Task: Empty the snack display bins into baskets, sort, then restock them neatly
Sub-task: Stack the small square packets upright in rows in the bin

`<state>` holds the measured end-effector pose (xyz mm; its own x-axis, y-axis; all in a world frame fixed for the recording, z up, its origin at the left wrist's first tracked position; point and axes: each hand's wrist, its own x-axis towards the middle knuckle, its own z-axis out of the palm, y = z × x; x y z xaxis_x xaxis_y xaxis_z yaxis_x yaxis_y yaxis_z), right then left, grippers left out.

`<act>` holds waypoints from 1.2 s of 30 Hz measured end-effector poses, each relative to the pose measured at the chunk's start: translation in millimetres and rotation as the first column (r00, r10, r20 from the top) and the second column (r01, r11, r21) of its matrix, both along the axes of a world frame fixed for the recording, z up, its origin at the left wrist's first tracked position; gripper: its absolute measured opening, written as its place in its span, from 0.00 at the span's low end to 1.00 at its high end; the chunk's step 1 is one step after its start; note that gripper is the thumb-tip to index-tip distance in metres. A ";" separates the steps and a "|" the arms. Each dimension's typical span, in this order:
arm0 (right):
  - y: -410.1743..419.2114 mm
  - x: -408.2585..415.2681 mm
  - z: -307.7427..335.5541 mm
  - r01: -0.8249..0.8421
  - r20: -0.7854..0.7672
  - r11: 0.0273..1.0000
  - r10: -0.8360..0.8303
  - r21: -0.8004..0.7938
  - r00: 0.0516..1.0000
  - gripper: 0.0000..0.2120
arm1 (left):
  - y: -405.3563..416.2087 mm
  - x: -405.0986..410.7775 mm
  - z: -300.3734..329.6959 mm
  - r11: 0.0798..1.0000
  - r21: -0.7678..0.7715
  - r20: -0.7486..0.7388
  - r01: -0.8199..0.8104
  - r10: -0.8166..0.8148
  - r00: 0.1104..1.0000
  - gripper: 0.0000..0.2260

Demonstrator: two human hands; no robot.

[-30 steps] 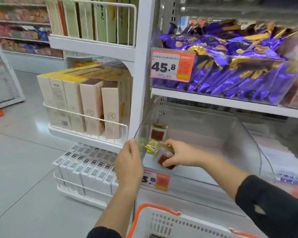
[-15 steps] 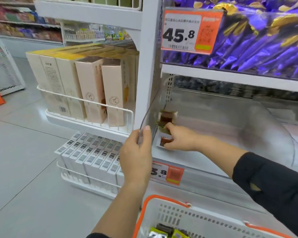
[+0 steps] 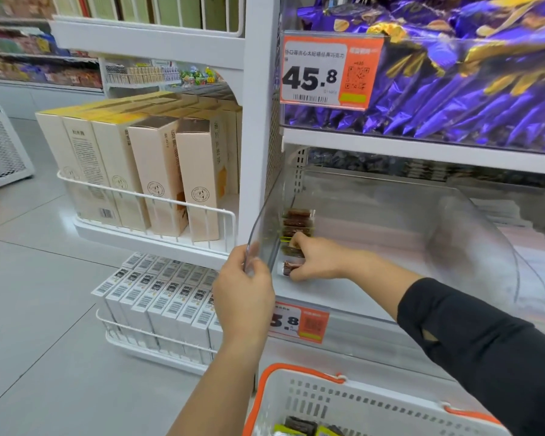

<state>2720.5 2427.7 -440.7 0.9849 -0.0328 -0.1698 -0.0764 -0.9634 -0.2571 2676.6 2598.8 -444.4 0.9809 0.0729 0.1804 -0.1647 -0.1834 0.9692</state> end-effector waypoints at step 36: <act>-22.0 35.5 -12.3 0.350 0.092 0.770 -0.464 0.533 0.881 0.50 | 1.1 1.0 -1.5 1.000 0.010 0.046 0.013 -0.013 0.999 0.11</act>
